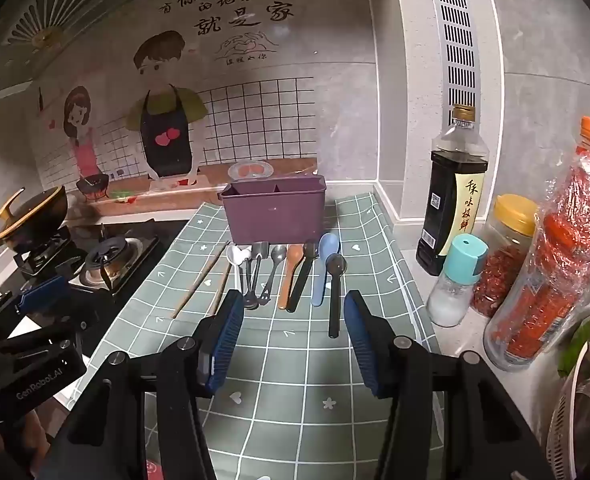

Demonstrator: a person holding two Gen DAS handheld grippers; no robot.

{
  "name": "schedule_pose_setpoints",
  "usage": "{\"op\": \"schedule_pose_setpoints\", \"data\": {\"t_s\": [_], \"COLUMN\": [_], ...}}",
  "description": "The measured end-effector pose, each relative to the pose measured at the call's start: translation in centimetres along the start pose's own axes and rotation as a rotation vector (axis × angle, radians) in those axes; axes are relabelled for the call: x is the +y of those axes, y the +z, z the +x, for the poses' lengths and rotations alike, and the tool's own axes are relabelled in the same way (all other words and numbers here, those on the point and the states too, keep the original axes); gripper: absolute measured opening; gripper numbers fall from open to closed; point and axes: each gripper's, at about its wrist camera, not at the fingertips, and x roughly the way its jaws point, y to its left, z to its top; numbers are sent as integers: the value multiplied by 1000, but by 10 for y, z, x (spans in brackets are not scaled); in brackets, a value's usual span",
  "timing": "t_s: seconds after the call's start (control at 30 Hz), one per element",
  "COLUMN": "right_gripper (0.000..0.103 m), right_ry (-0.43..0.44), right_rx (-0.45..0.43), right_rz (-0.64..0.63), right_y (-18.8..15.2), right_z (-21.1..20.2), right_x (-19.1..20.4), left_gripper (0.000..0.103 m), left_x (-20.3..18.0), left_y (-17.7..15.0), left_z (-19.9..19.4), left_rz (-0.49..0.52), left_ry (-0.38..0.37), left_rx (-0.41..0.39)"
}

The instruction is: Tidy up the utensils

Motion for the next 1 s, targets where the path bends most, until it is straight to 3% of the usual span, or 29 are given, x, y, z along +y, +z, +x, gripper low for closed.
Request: {"op": "schedule_pose_setpoints", "data": {"t_s": [1.0], "right_gripper": [50], "right_ry": [-6], "right_rx": [14], "right_rz": [-1], "right_y": [-2], "right_z": [-4], "right_x": [-1], "left_gripper": [70], "left_x": [-2], "left_y": [-5], "left_z": [-1], "left_rz": [-30], "left_ry": [-39], "left_rx": [13]}}
